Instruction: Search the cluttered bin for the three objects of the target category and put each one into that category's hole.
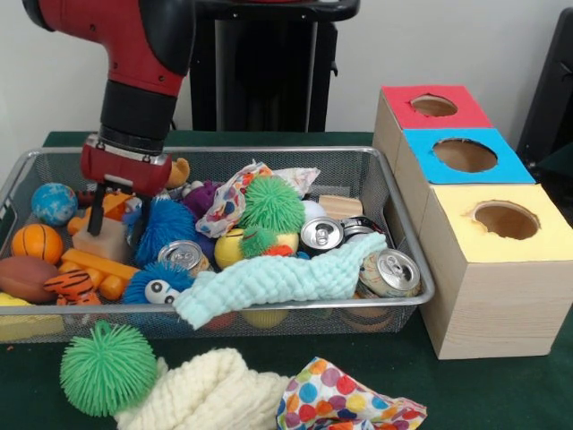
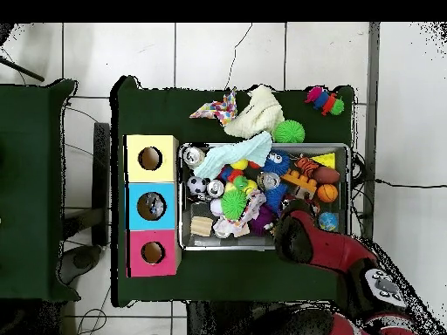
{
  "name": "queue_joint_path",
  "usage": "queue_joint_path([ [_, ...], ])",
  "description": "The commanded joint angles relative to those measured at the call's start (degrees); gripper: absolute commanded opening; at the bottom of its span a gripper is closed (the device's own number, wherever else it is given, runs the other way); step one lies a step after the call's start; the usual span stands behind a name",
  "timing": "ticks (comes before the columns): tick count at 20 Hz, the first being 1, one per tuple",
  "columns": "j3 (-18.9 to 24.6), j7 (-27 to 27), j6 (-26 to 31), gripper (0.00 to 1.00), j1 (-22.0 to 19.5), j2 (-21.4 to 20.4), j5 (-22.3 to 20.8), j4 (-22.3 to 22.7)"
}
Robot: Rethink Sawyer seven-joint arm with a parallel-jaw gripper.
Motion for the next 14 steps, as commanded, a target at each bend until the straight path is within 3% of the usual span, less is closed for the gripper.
queue_joint_path([
  [1,7.0,1.4,0.8,1.0,-4.0,5.2,-8.6,-5.0],
  [7,15.6,-1.0,8.2,1.0,-10.2,1.4,-13.6,-6.3],
  [14,22.3,-4.0,12.4,1.0,-13.7,1.9,-18.2,-7.9],
])
